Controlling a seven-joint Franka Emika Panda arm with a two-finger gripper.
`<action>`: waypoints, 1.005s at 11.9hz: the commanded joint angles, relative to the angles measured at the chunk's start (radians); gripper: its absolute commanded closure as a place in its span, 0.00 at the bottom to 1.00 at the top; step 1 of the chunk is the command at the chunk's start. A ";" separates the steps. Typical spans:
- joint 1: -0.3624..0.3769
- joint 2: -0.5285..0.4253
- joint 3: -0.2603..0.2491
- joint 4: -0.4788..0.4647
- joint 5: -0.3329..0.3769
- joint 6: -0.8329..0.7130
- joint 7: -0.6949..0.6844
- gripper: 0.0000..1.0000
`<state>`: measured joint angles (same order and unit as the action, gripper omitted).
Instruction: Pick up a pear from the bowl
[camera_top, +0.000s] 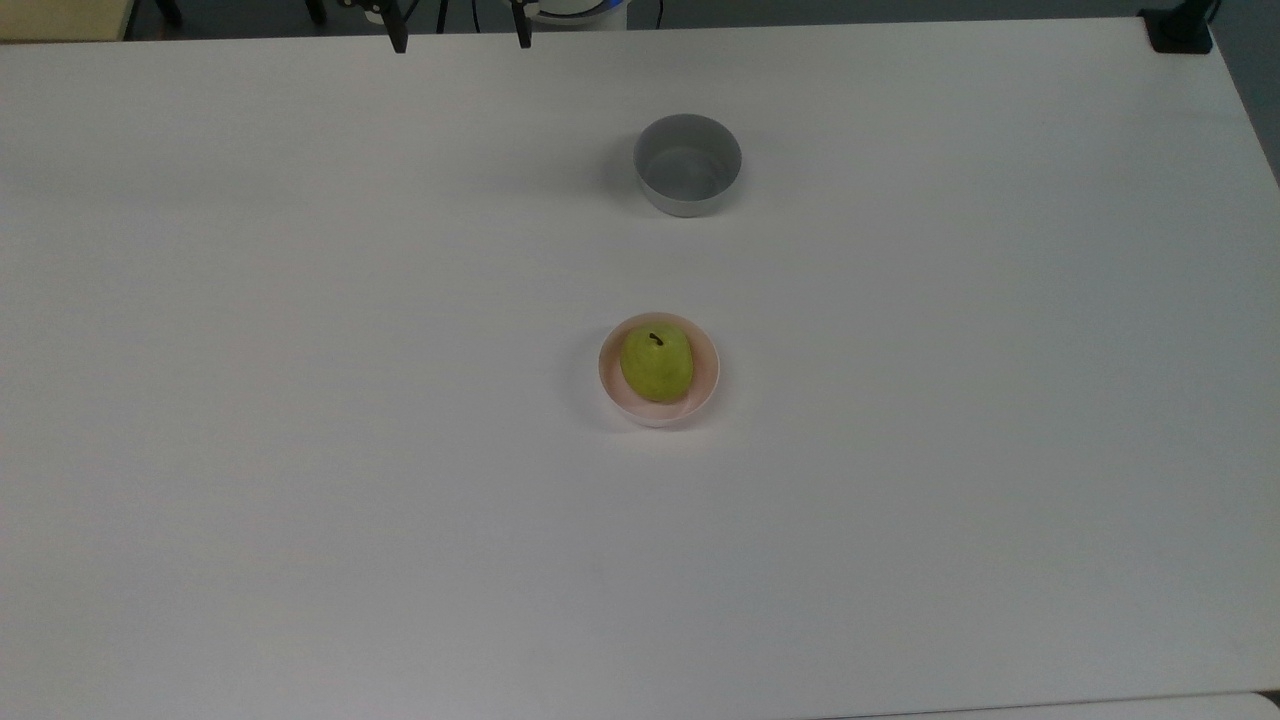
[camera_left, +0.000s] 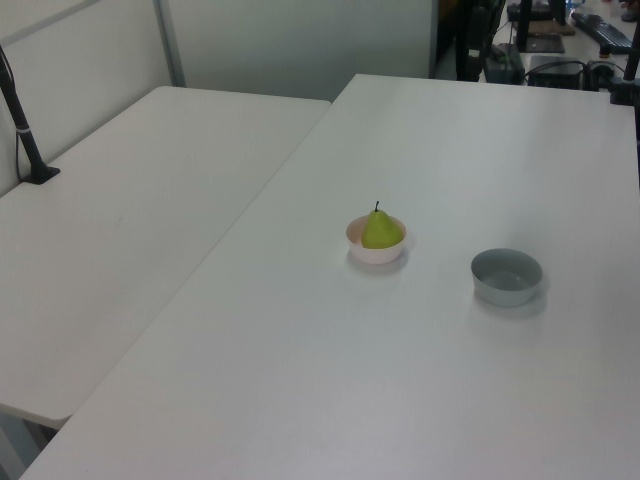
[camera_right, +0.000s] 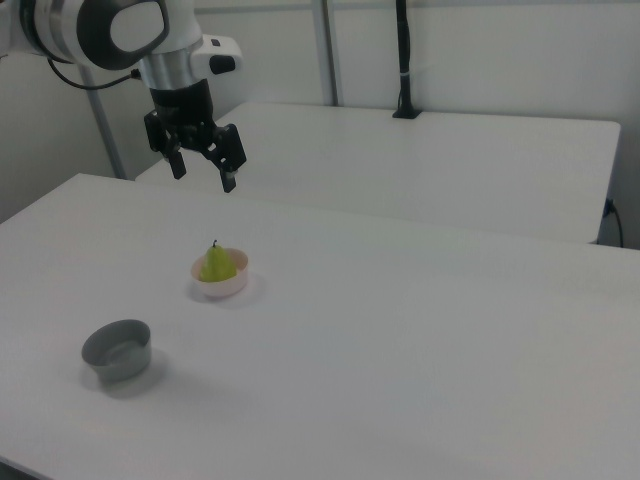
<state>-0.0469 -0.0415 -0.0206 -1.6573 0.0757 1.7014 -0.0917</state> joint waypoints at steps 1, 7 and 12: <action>0.002 -0.008 0.011 -0.024 0.015 0.026 0.030 0.00; 0.002 -0.001 0.014 -0.024 0.015 0.027 0.030 0.00; 0.002 0.000 0.014 -0.022 0.003 0.030 0.018 0.00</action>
<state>-0.0466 -0.0342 -0.0114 -1.6618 0.0757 1.7025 -0.0826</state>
